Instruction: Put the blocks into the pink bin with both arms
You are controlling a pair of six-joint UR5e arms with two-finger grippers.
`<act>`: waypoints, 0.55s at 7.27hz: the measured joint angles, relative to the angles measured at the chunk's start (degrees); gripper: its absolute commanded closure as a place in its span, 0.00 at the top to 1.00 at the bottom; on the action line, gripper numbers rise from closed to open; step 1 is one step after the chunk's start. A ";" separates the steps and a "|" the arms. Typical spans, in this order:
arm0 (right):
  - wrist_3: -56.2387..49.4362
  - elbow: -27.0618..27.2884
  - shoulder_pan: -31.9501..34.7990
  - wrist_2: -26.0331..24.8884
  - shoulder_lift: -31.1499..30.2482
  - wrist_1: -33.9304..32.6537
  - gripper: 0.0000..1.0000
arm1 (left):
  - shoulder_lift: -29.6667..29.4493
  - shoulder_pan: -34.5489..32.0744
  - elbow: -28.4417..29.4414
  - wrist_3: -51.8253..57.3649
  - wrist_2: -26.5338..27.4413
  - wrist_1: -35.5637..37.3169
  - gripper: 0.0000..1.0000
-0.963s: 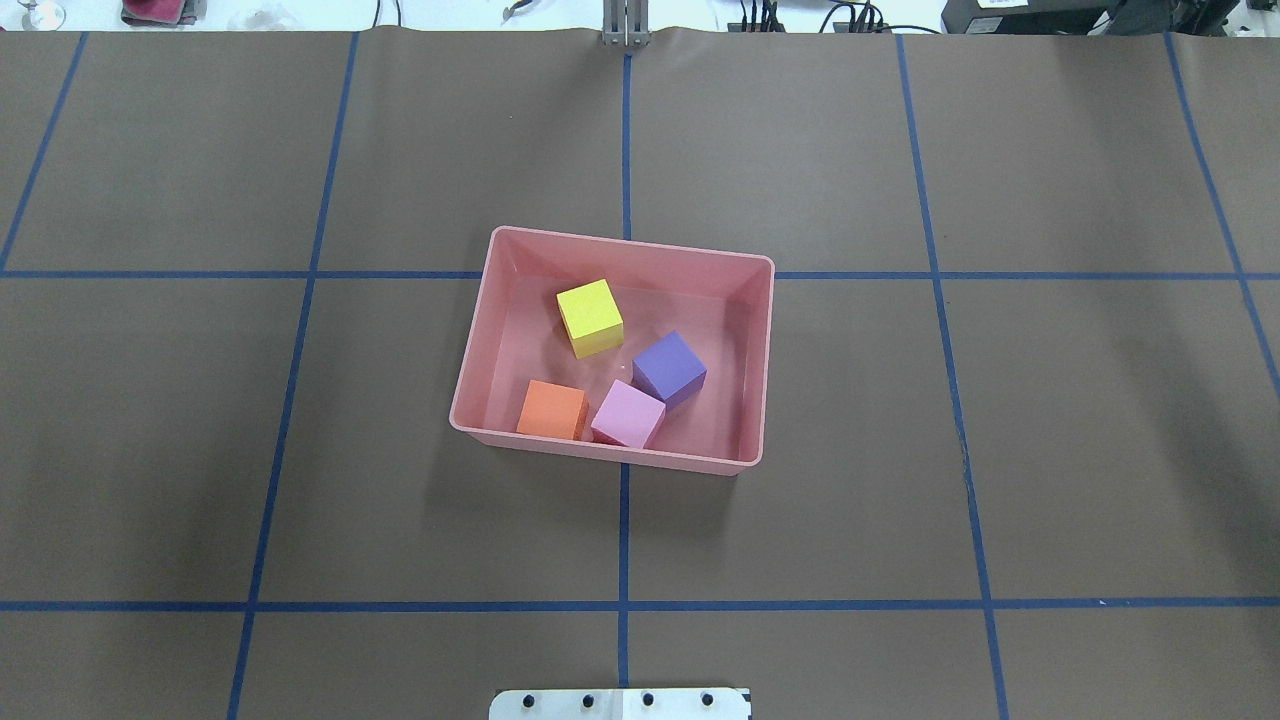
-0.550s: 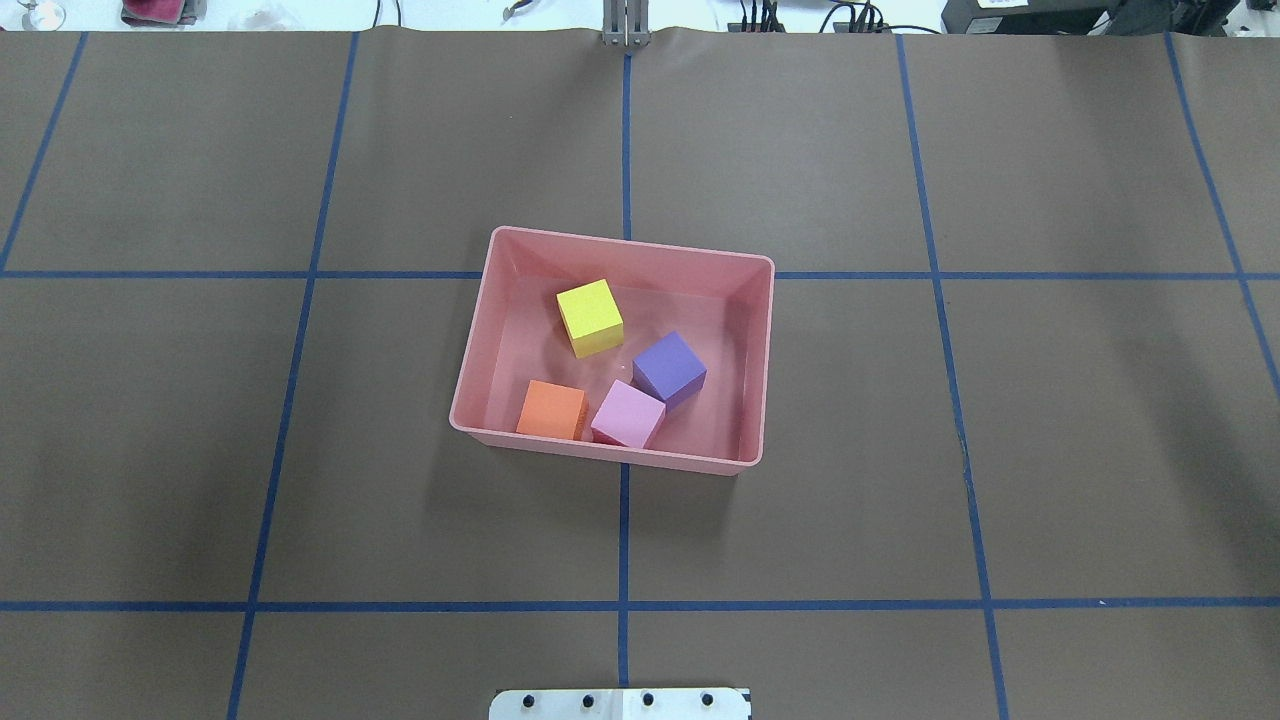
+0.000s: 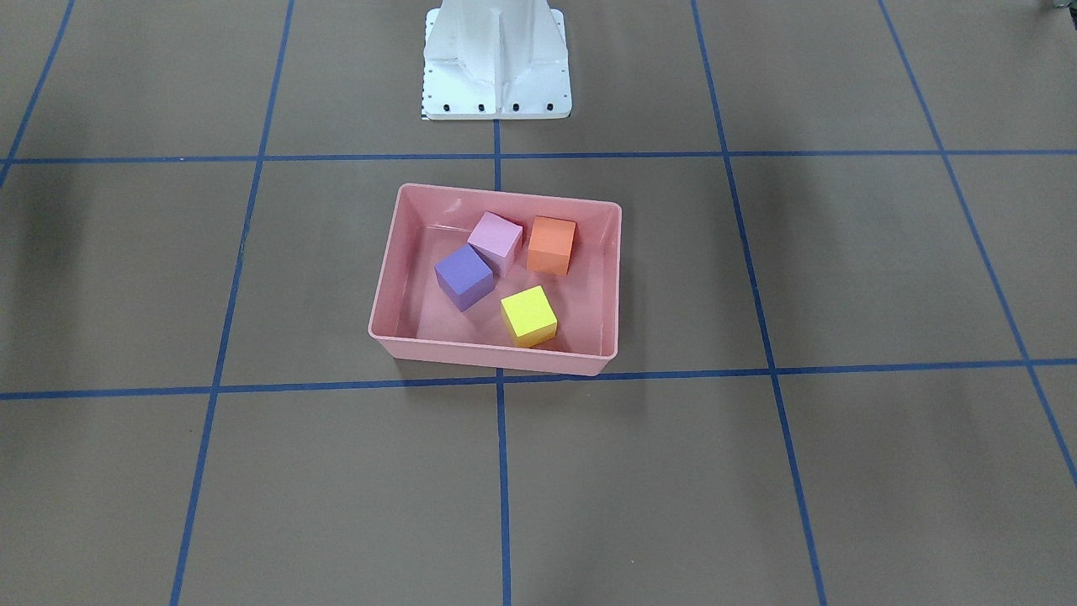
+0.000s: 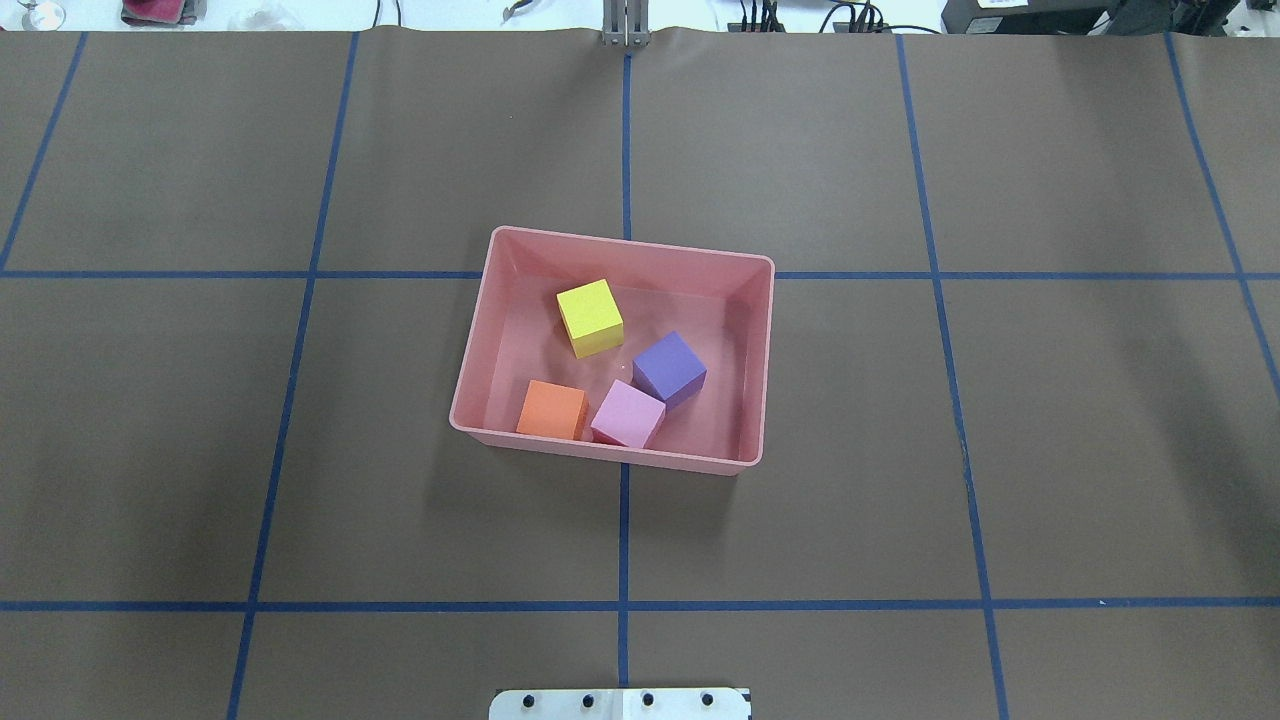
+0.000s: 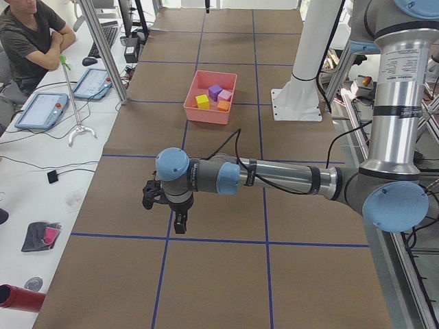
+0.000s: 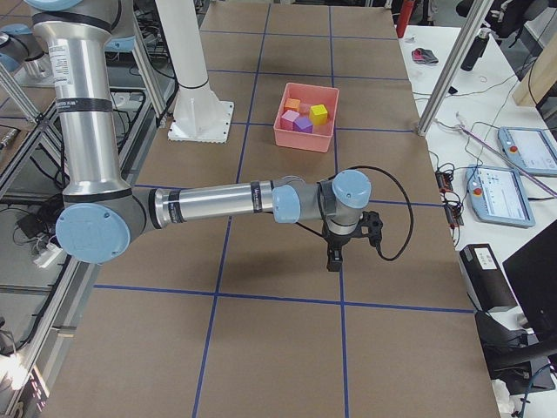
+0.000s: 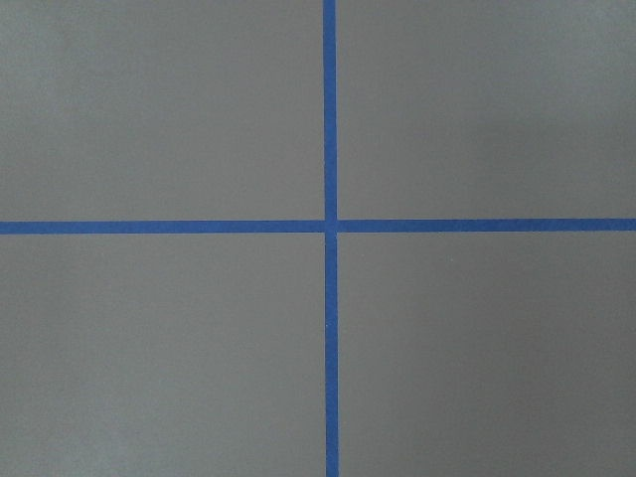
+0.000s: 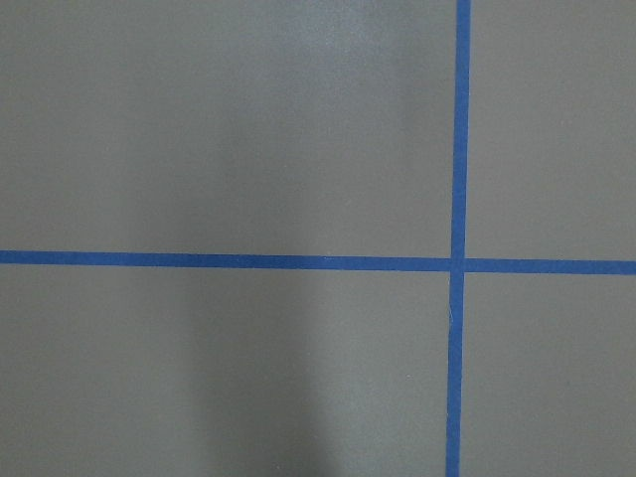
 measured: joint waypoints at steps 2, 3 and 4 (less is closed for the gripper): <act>-0.01 -0.27 0.00 -0.03 -0.02 0.04 0.99 | 0.16 0.00 -0.13 0.07 0.00 -0.04 1.00; 0.16 -0.32 0.00 -0.06 -0.03 0.03 0.99 | 0.19 -0.01 -0.38 0.08 0.01 -0.04 1.00; 0.39 -0.38 -0.01 -0.09 0.00 0.05 0.99 | 0.22 -0.04 -0.91 0.08 0.01 -0.01 1.00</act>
